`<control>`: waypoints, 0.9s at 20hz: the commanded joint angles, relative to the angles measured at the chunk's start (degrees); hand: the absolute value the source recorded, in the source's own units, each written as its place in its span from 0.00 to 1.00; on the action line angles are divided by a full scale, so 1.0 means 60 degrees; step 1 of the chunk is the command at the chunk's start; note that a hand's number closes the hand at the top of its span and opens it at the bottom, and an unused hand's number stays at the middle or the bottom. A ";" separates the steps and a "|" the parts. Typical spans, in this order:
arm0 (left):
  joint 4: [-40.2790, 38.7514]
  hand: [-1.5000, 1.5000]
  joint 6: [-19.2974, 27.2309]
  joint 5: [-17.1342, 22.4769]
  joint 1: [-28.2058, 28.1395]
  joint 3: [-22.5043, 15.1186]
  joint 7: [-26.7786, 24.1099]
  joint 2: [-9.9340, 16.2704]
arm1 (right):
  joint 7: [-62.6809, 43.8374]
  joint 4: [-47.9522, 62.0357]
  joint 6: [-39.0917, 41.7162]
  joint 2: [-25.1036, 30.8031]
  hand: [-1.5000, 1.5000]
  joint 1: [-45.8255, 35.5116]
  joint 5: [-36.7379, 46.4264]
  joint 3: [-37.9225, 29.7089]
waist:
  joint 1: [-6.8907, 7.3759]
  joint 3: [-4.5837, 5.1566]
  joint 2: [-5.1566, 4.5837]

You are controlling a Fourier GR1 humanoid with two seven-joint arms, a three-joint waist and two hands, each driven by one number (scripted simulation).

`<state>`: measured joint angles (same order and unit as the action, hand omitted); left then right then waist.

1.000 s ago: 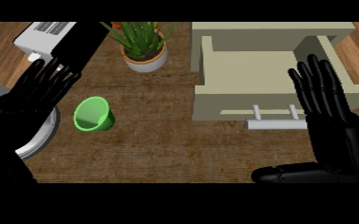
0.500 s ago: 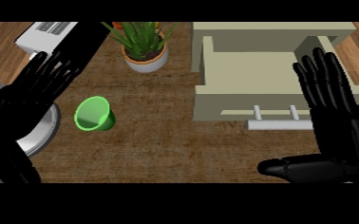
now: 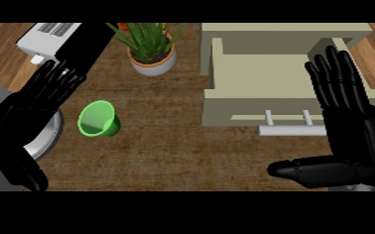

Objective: Pick up the cup, place it into the drawer and close the drawer

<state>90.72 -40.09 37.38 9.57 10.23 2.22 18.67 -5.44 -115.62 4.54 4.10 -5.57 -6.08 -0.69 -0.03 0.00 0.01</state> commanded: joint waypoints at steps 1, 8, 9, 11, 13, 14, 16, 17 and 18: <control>-0.0139 0.00 0.0151 -0.0415 0.0143 0.0071 0.0138 -0.0084 | -0.0135 -0.0031 -0.0339 -0.0291 0.00 -0.0066 0.0293 0.0259 | -0.0001 0.0001 0.0002; -0.2117 0.00 -0.0922 -0.2144 0.0144 0.0476 -0.1500 -0.0146 | 0.0143 0.0073 0.0178 0.0081 0.00 -0.0010 -0.0087 -0.0194 | -0.0025 0.0003 -0.0006; -0.1492 0.00 -0.0600 -0.2025 -0.0331 0.0475 -0.1208 -0.0191 | -0.0338 -0.0440 0.0083 0.0060 0.00 0.0067 -0.0064 -0.0029 | -0.0007 0.0002 0.0003; -0.2398 0.00 -0.0882 -0.2318 0.0179 0.0650 -0.1592 -0.0010 | 0.0163 -0.0017 -0.0200 -0.0256 0.00 -0.0016 0.0311 0.0151 | -0.0016 0.0003 -0.0004; -0.2800 0.00 -0.0946 -0.3064 0.0065 0.0697 -0.2368 -0.0122 | -0.0195 -0.0015 0.0327 0.0313 0.00 -0.0254 -0.0459 -0.0542 | -0.0022 0.0004 -0.0008; -0.3281 0.00 -0.0850 -0.2926 0.0464 0.0799 -0.2123 0.0075 | -0.0042 -0.0472 -0.0032 -0.0318 0.00 0.0482 0.0342 0.0517 | -0.0044 0.0004 -0.0006; -0.4269 0.00 -0.0718 -0.4318 0.0603 0.0607 -0.3521 -0.0346 | 0.0092 -0.0398 0.0402 0.0152 0.00 0.0590 -0.0345 -0.0284 | -0.0105 0.0008 -0.0023; -0.3865 0.00 -0.0661 -0.4362 0.0396 0.0526 -0.3658 -0.0371 | -0.0599 -0.0492 0.0462 0.0383 0.00 0.0052 -0.0650 -0.0500 | -0.0042 0.0005 -0.0008; -0.4215 0.00 -0.1033 -0.4347 0.0220 0.0676 -0.3904 -0.0057 | -0.0717 -0.1047 0.0069 0.0000 0.00 0.0345 -0.0140 0.0072 | -0.0039 0.0006 -0.0004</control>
<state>70.37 -44.79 16.30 11.32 13.98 -14.78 17.77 -7.09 -118.41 5.60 4.44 -4.18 -7.01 -1.15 -0.28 0.01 -0.05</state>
